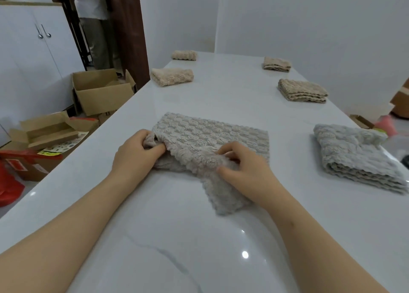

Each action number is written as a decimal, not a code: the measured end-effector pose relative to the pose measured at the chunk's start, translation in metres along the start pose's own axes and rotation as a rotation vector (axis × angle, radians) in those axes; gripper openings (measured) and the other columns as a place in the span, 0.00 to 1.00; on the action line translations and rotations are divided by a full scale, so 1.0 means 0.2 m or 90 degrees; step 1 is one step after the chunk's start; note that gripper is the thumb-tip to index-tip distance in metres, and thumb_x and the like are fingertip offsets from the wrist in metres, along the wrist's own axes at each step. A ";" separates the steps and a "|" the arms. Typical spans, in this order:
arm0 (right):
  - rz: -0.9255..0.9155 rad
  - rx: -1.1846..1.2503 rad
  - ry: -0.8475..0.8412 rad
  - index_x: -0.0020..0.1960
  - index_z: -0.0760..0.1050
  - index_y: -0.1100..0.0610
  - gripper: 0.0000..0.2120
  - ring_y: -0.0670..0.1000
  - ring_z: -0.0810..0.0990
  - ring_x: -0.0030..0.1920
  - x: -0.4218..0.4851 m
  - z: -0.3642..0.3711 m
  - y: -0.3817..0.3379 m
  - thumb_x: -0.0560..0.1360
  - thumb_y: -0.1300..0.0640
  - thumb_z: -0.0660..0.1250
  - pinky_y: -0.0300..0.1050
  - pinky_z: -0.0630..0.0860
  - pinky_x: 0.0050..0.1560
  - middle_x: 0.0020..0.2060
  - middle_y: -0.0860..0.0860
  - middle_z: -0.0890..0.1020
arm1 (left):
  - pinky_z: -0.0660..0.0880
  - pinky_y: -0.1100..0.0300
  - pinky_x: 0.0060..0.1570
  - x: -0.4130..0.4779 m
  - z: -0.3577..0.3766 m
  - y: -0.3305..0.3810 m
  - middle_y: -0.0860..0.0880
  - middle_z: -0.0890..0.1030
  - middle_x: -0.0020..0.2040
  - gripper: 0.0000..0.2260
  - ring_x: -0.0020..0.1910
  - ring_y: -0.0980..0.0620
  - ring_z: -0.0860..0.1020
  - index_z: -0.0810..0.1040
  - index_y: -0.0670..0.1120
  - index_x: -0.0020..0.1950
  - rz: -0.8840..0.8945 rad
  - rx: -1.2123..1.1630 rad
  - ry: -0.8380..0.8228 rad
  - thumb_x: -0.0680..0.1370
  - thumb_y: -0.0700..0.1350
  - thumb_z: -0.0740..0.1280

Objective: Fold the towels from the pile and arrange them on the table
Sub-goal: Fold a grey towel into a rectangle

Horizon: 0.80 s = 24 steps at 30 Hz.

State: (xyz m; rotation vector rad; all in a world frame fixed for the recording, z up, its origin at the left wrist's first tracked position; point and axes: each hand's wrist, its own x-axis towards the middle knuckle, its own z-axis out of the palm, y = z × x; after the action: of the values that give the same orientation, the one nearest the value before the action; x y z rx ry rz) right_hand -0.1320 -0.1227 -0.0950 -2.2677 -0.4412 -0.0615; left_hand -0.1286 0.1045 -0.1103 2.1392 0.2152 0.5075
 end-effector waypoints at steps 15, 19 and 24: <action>0.015 -0.172 -0.144 0.59 0.73 0.47 0.25 0.50 0.67 0.62 0.02 -0.10 0.06 0.64 0.44 0.73 0.46 0.65 0.63 0.59 0.47 0.75 | 0.64 0.66 0.36 -0.01 -0.02 -0.04 0.63 0.73 0.39 0.07 0.40 0.56 0.72 0.70 0.54 0.50 0.046 0.042 0.024 0.75 0.48 0.67; -0.037 -0.203 -0.110 0.63 0.71 0.49 0.26 0.50 0.69 0.62 0.02 -0.10 0.06 0.66 0.49 0.73 0.40 0.64 0.59 0.59 0.46 0.75 | 0.66 0.65 0.38 0.00 -0.03 -0.04 0.63 0.74 0.40 0.04 0.42 0.57 0.73 0.72 0.55 0.49 0.023 -0.023 0.041 0.76 0.47 0.65; -0.038 -0.113 0.011 0.46 0.78 0.48 0.05 0.43 0.73 0.40 0.02 -0.10 0.06 0.71 0.55 0.68 0.32 0.65 0.38 0.38 0.41 0.78 | 0.70 0.59 0.42 0.00 -0.05 -0.03 0.61 0.77 0.38 0.04 0.43 0.55 0.76 0.73 0.56 0.44 0.029 -0.049 0.038 0.78 0.48 0.62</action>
State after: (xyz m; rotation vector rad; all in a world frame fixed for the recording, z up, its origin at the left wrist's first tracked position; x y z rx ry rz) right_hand -0.1225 -0.1433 -0.0891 -2.4256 -0.5118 -0.1561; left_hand -0.1332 0.1151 -0.1101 2.0599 0.1783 0.5977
